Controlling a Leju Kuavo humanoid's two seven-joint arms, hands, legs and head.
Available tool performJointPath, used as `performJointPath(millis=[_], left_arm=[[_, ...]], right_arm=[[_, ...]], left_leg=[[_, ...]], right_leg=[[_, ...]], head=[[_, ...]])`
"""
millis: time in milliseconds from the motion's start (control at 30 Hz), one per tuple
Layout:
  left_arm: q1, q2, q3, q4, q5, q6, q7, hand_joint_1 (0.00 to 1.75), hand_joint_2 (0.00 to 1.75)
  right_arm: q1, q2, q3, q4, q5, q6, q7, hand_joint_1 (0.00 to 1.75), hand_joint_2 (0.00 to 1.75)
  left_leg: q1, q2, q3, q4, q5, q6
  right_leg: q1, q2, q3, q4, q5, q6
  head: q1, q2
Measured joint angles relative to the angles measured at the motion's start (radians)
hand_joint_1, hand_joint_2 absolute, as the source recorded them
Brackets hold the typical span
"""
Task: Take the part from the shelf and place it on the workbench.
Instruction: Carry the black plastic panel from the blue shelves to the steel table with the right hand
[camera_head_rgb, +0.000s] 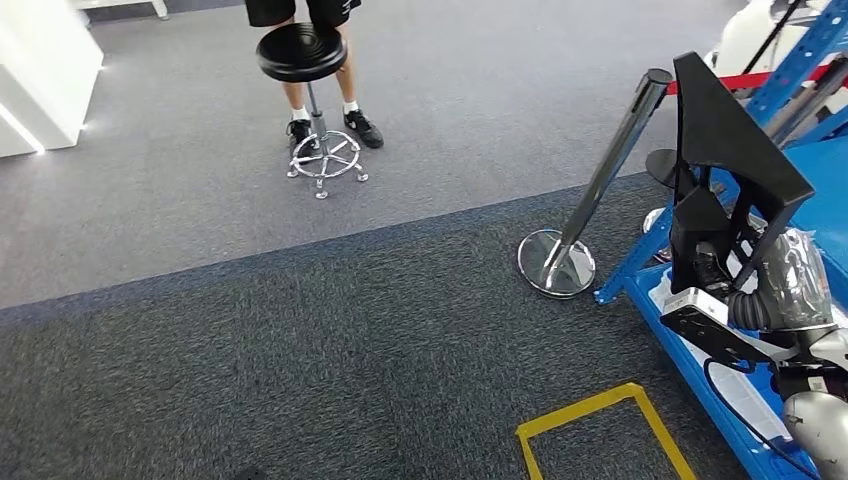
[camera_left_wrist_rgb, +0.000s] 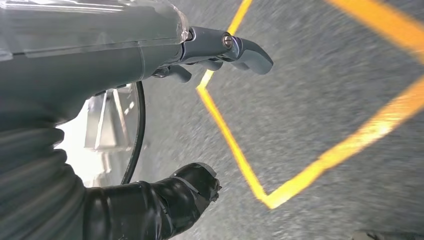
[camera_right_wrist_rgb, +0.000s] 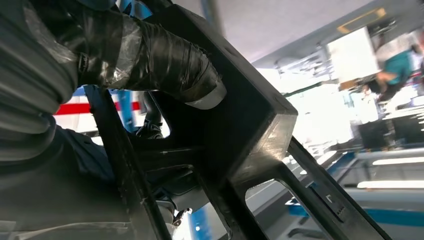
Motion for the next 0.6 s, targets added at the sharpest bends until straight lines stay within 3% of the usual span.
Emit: performJointPath(millis=[33,100,167,200,267,300,333,367,400,433,467,533,600], left_arm=[[-0.002,0.001,0.000,0.000,0.000,0.000,0.000,0.00,1.75],[-0.004,0.003,0.000,0.000,0.000,0.000,0.000,0.00,1.75],[-0.001,0.005,0.000,0.000,0.001,0.001,0.003,0.00,1.75],[0.001,0.006,0.000,0.000,0.001,0.001,0.005,0.00,1.75],[0.002,0.009,0.001,0.000,0.004,0.002,0.008,0.00,1.75],[0.002,0.012,0.001,0.000,0.007,0.001,0.009,0.00,1.75],[0.003,0.018,0.003,0.000,0.012,0.000,0.011,0.00,1.75],[0.004,0.024,0.006,0.000,0.017,-0.002,0.013,0.00,1.75],[0.005,0.029,0.010,0.000,0.020,-0.007,0.016,0.00,1.75],[0.005,0.033,0.013,0.000,0.021,-0.013,0.019,0.00,1.75],[0.006,0.037,0.016,0.000,0.020,-0.019,0.023,0.00,1.75],[0.006,0.039,0.018,0.000,0.015,-0.024,0.026,0.00,1.75],[0.007,0.039,0.018,0.000,0.009,-0.016,0.020,0.00,1.75]], right_arm=[[0.000,-0.002,-0.001,-0.001,0.000,0.000,0.000,1.75,1.75],[0.001,-0.006,-0.005,-0.002,0.000,-0.001,0.001,1.75,1.75],[0.004,-0.007,-0.006,-0.002,0.002,-0.001,0.002,1.75,1.75],[0.006,-0.006,-0.005,-0.002,0.005,-0.001,0.003,1.75,1.75],[0.010,-0.005,-0.002,-0.002,0.019,0.001,0.012,1.75,1.75],[0.010,0.000,0.002,-0.002,0.034,0.002,0.022,1.75,1.75],[0.008,0.008,0.010,-0.001,0.056,0.003,0.037,1.75,1.75],[0.005,0.021,0.023,-0.001,0.082,0.004,0.056,1.75,1.75],[0.001,0.037,0.041,0.000,0.106,0.004,0.075,1.75,1.75],[-0.004,0.050,0.061,0.000,0.124,0.003,0.093,1.75,1.75],[-0.010,0.061,0.081,0.000,0.136,0.002,0.108,1.75,1.75],[-0.030,0.071,0.108,0.000,0.142,0.000,0.130,1.75,1.75],[-0.050,0.072,0.119,-0.004,0.133,-0.005,0.140,1.75,1.75]], left_leg=[[0.000,0.021,0.057,-0.071,-0.025,-0.003],[-0.009,0.046,0.126,-0.175,-0.084,0.019],[-0.019,0.027,0.120,-0.192,-0.089,0.058],[-0.021,0.016,0.116,-0.194,-0.082,0.072],[-0.023,-0.005,0.107,-0.198,-0.066,0.096],[-0.025,-0.016,0.099,-0.198,-0.059,0.102],[-0.029,-0.028,0.091,-0.198,-0.052,0.107],[-0.033,-0.041,0.084,-0.198,-0.047,0.110],[-0.037,-0.054,0.078,-0.198,-0.041,0.112],[-0.041,-0.068,0.074,-0.198,-0.036,0.113],[-0.043,-0.083,0.072,-0.198,-0.032,0.113],[-0.044,-0.111,0.066,-0.198,-0.022,0.111],[-0.038,-0.138,0.056,-0.201,-0.011,0.101]], right_leg=[[-0.003,-0.014,-0.015,0.016,0.002,0.011],[-0.005,-0.040,-0.032,0.041,0.005,0.029],[-0.012,-0.059,-0.033,0.047,0.012,0.046],[-0.019,-0.045,-0.034,0.051,0.006,0.052],[-0.026,0.023,-0.058,0.110,-0.046,0.057],[-0.025,0.060,-0.082,0.170,-0.087,0.056],[-0.022,0.083,-0.109,0.238,-0.123,0.053],[-0.018,0.093,-0.129,0.293,-0.146,0.049],[-0.014,0.098,-0.135,0.319,-0.151,0.043],[-0.009,0.101,-0.120,0.304,-0.137,0.035],[-0.003,0.107,-0.086,0.253,-0.110,0.025],[0.006,0.148,-0.007,0.119,-0.067,0.002],[0.013,0.174,0.025,0.052,-0.057,-0.014]], head=[[-0.001,0.000],[-0.003,0.000],[-0.002,0.000],[-0.001,0.000],[0.003,0.000],[0.006,0.000],[0.008,0.000],[0.009,0.000],[0.009,0.000],[0.009,0.000],[0.009,0.000],[0.007,0.000],[0.008,0.000]])
